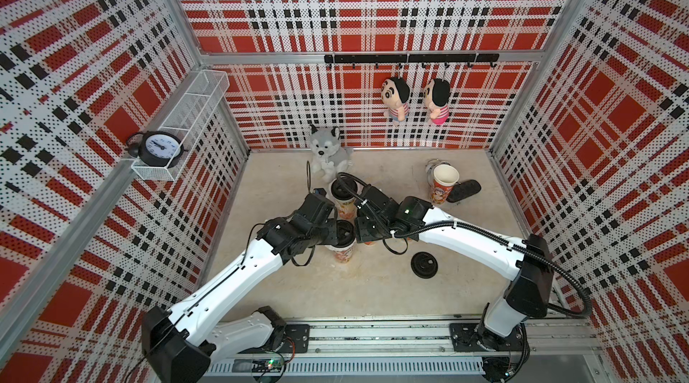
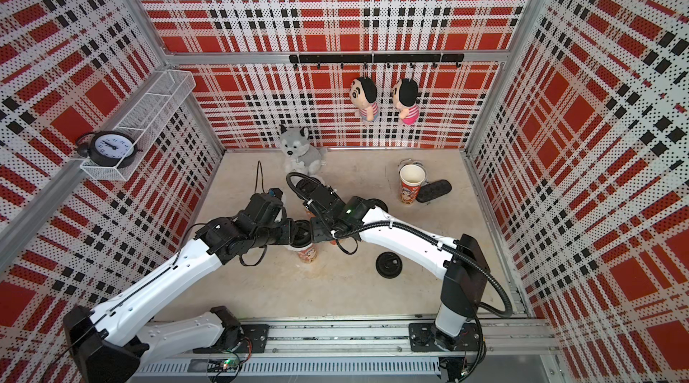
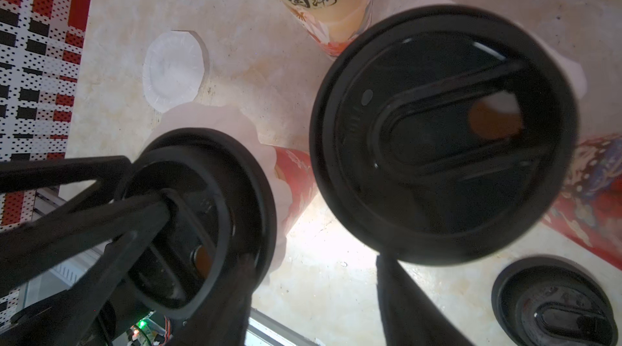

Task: Put the leak-proof paper on the milk tea cups
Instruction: Secure the cup lid on the cup.

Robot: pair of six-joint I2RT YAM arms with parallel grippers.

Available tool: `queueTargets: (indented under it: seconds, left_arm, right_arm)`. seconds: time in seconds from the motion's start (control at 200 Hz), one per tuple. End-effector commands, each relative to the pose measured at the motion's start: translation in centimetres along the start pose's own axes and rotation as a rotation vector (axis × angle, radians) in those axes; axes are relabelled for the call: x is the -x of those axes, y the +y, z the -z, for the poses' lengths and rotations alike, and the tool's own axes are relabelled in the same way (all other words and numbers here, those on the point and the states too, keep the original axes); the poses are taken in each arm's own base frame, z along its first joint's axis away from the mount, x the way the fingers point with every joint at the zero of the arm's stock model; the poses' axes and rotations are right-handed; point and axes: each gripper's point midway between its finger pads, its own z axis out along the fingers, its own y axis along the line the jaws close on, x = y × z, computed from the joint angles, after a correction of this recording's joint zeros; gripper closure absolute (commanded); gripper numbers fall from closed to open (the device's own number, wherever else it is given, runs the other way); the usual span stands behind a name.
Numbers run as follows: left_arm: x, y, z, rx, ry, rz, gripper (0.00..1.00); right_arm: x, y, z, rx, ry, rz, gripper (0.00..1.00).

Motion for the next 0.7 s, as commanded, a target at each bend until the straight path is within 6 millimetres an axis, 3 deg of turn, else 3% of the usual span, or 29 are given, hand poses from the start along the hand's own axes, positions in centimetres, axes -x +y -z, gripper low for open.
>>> queueTargets:
  seconds: [0.0,0.381,0.696]
  left_arm:
    - [-4.4,2.3,-1.6,0.094,0.162,-0.036,0.58]
    - [-4.3,2.1,-1.4,0.084,0.155,-0.036,0.58]
    - [-4.5,2.2,-1.3,0.079,0.154,-0.038,0.58]
  right_arm:
    - [-0.2,0.6,-0.5,0.011,0.004,-0.009,0.39]
    - [-1.8,-0.3,-1.2,-0.032,0.035,-0.047,0.44]
    - [-6.7,-2.4,-3.6,-0.131,0.139,-0.091,0.46]
